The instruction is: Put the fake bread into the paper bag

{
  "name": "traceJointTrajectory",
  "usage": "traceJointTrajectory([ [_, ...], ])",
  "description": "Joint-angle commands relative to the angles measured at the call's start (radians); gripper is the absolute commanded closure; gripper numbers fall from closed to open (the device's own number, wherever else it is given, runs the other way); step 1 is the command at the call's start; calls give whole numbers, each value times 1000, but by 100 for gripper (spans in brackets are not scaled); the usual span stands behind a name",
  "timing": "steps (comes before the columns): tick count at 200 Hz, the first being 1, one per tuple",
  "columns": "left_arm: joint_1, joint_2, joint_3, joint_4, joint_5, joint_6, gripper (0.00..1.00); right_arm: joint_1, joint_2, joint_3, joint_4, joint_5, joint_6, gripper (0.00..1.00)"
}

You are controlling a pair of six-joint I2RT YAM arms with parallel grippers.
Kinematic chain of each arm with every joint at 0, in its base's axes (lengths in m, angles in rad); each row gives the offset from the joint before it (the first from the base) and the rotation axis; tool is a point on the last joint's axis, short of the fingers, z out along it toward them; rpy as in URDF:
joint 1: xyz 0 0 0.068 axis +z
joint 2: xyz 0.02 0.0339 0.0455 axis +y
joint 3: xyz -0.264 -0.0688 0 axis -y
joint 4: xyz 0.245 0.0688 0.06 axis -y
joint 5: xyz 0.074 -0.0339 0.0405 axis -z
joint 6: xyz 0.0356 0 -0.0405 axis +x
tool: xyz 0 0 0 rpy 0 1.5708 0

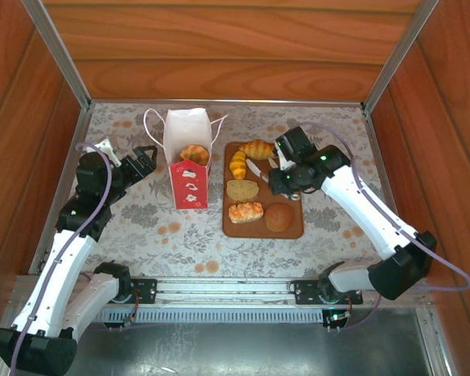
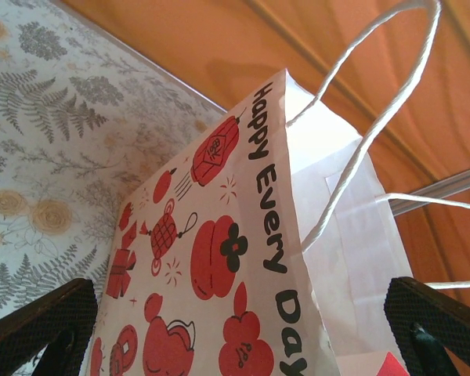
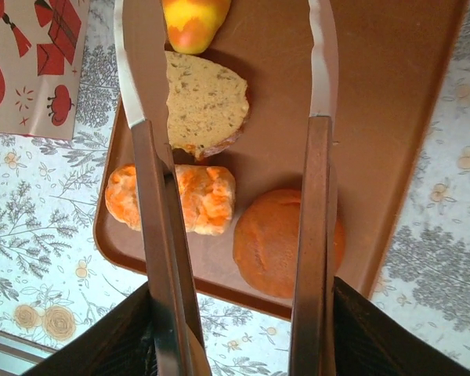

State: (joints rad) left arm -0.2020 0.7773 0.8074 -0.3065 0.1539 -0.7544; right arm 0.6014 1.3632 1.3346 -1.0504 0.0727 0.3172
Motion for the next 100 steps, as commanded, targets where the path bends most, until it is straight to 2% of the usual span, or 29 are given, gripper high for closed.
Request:
traceJointTrajectory([
  [1, 9, -16, -12, 17, 0, 26, 0, -3, 43, -3, 68, -54, 11, 45],
  [100, 19, -38, -15, 1, -4, 35, 0, -1, 341, 137, 73, -133, -40, 46],
])
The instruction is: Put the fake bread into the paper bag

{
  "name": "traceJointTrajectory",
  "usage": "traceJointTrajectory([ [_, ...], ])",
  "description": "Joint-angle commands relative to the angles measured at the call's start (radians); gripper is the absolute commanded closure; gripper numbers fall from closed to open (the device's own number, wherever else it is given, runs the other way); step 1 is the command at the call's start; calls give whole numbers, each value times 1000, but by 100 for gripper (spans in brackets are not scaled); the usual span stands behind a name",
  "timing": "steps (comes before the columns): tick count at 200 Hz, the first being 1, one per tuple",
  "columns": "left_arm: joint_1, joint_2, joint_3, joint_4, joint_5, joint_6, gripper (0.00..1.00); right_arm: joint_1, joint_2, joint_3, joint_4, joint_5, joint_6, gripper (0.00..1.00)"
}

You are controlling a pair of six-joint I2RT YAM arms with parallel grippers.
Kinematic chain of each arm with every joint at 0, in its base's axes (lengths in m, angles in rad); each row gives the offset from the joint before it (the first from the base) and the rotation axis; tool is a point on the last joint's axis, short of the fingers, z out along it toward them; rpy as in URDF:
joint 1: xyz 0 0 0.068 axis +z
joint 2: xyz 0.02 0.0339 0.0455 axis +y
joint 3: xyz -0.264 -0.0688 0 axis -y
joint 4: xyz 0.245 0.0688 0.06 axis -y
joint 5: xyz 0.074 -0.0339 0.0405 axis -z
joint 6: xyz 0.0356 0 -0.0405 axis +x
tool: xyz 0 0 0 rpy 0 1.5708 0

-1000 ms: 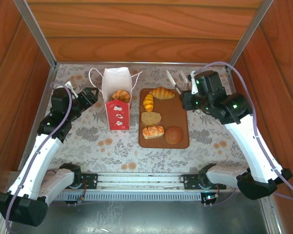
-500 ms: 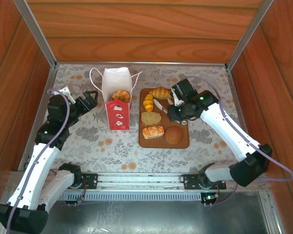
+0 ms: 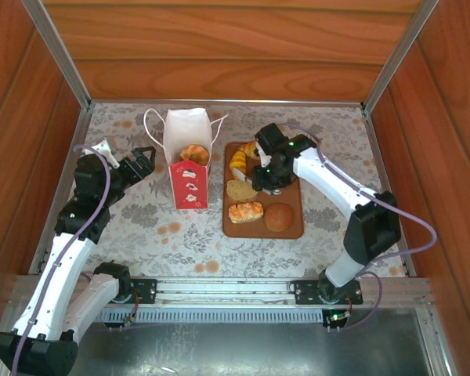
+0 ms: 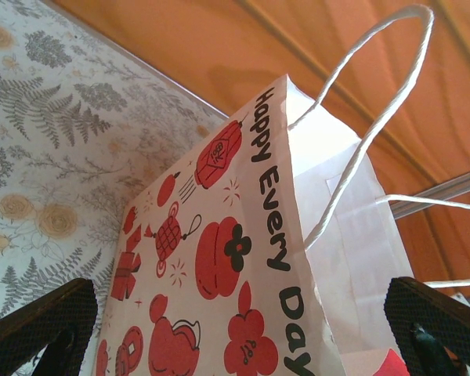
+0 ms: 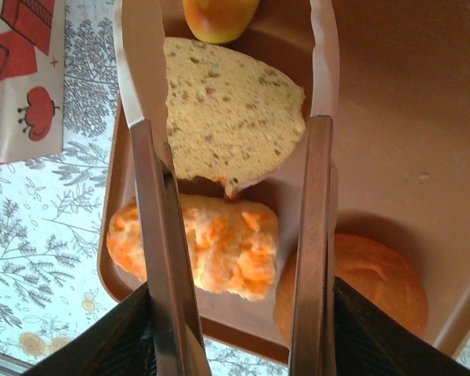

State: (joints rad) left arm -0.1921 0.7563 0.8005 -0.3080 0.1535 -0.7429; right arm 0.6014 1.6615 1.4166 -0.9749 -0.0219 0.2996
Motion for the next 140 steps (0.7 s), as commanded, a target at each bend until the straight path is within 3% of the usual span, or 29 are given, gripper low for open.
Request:
traceJointTrajectory([
  [1, 9, -17, -8, 3, -4, 24, 0, -2, 48, 56, -2, -39, -23, 46],
  [84, 13, -36, -7, -13, -12, 30, 0, 0, 156, 125, -28, -31, -42, 47],
  [140, 14, -34, -9, -17, -14, 32, 0, 0, 146, 125, -33, -29, -40, 61],
])
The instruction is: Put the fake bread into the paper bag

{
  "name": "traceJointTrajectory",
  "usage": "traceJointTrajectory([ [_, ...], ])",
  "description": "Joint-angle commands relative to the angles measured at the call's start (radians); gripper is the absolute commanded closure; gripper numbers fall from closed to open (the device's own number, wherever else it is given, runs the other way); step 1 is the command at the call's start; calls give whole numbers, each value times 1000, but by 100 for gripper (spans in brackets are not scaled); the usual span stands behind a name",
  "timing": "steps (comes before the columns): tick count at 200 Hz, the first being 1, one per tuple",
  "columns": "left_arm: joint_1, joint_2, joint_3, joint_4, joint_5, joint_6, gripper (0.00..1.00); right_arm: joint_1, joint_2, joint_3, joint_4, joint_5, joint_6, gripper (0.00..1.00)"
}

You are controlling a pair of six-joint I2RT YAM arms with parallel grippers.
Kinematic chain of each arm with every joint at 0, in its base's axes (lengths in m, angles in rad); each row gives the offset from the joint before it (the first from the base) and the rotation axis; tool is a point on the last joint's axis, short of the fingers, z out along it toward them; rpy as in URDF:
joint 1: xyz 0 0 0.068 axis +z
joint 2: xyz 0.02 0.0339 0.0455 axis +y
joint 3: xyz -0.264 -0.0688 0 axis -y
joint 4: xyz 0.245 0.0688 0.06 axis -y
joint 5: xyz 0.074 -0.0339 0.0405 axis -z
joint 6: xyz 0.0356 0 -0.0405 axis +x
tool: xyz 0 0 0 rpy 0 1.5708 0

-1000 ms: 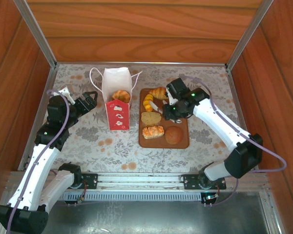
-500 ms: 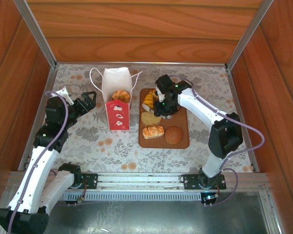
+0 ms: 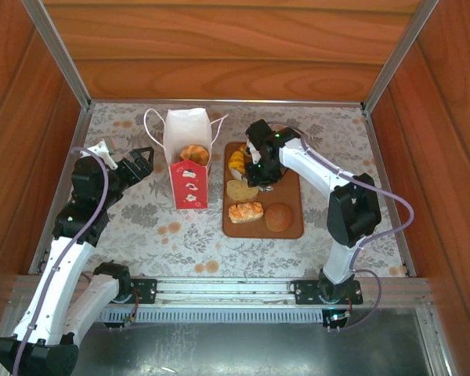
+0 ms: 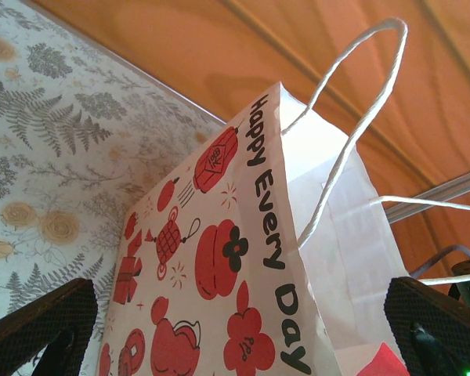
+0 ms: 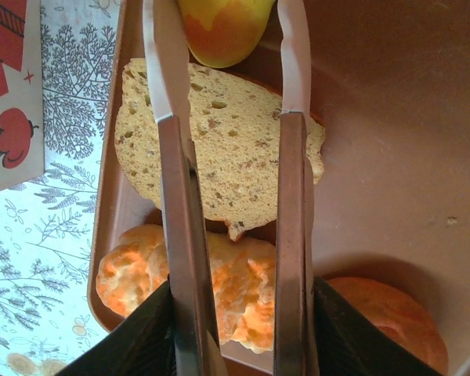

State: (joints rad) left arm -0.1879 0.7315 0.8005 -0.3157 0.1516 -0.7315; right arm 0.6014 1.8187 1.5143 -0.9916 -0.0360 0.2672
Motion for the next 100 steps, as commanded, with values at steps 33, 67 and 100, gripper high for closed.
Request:
traceJointTrajectory([
  [33, 10, -11, -9, -9, -11, 20, 0, 0, -29, 25, -24, -12, -7, 64],
  [67, 10, -11, -1, -10, -1, 14, 0, 1, -66, 16, -28, 2, -7, 66],
  [100, 11, -1, 18, -10, 23, -9, 0, 2, -121, 9, -40, 27, -2, 66],
])
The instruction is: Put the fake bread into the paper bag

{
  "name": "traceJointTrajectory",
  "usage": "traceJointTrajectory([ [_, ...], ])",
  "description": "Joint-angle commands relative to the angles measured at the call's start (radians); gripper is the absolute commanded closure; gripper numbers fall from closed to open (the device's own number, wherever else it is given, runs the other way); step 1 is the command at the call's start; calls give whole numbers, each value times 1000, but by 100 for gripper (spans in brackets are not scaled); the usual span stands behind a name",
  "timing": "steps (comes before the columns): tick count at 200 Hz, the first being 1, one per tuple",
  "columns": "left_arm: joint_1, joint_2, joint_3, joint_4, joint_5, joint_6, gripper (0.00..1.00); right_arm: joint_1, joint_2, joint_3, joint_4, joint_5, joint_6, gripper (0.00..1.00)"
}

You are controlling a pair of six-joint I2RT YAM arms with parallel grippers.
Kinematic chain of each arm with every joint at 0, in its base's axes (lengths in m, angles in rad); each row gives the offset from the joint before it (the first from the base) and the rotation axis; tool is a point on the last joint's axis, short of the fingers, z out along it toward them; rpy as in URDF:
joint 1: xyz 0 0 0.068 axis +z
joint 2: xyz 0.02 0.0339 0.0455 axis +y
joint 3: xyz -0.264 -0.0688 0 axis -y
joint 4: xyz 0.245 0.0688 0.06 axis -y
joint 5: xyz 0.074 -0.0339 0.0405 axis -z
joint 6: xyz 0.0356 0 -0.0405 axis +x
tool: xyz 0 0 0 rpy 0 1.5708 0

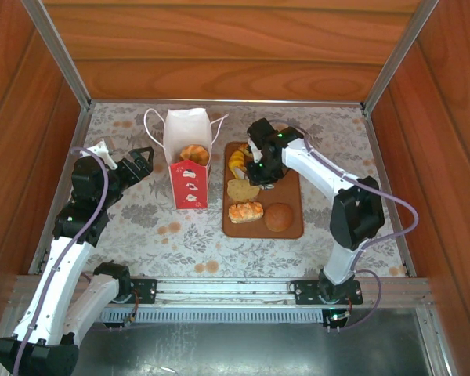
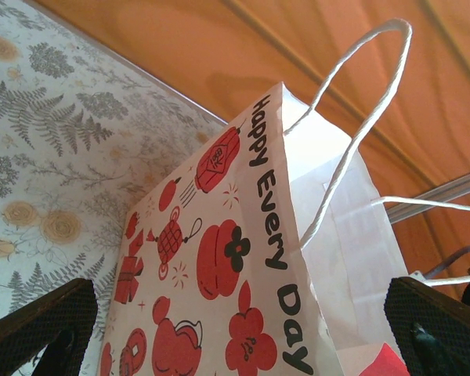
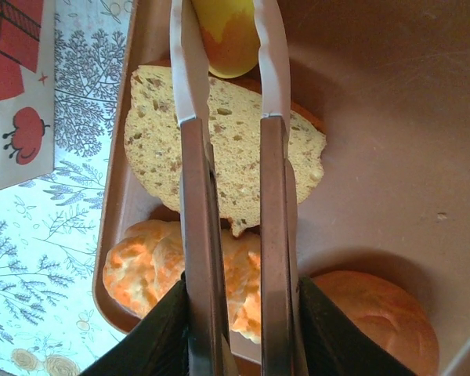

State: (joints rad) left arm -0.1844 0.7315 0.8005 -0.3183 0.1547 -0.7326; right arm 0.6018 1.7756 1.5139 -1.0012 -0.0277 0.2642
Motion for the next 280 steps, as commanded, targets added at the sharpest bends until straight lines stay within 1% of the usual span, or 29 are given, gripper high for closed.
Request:
traceJointTrajectory([
  [1, 7, -1, 19, -7, 22, -9, 0, 1, -79, 9, -32, 19, 0, 67],
  [20, 7, 21, 41, -8, 57, -39, 2, 2, -106, 11, -46, 42, 3, 67],
  [22, 7, 24, 45, -7, 63, -41, 2, 3, -137, 11, -48, 44, 3, 67],
  [47, 7, 81, 91, -12, 136, -63, 4, 3, -197, 25, -76, 81, 4, 67],
  [73, 5, 129, 113, -13, 153, -88, 7, 3, -259, 57, -108, 118, 4, 67],
  [104, 2, 190, 133, -10, 205, -110, 11, 5, -316, 122, -155, 160, 0, 67],
  [152, -13, 263, 157, 9, 231, -125, 17, 14, -347, 245, -211, 190, -17, 67],
  [194, -16, 335, 160, 66, 260, -174, 28, 50, -339, 379, -233, 224, -27, 67],
  [225, -23, 380, 166, 104, 272, -192, 41, 107, -292, 525, -279, 300, -38, 67],
  [246, -27, 397, 167, 119, 269, -200, 48, 143, -253, 626, -301, 328, -50, 67],
  [280, -29, 410, 166, 127, 267, -209, 63, 221, -171, 810, -351, 370, -63, 67],
])
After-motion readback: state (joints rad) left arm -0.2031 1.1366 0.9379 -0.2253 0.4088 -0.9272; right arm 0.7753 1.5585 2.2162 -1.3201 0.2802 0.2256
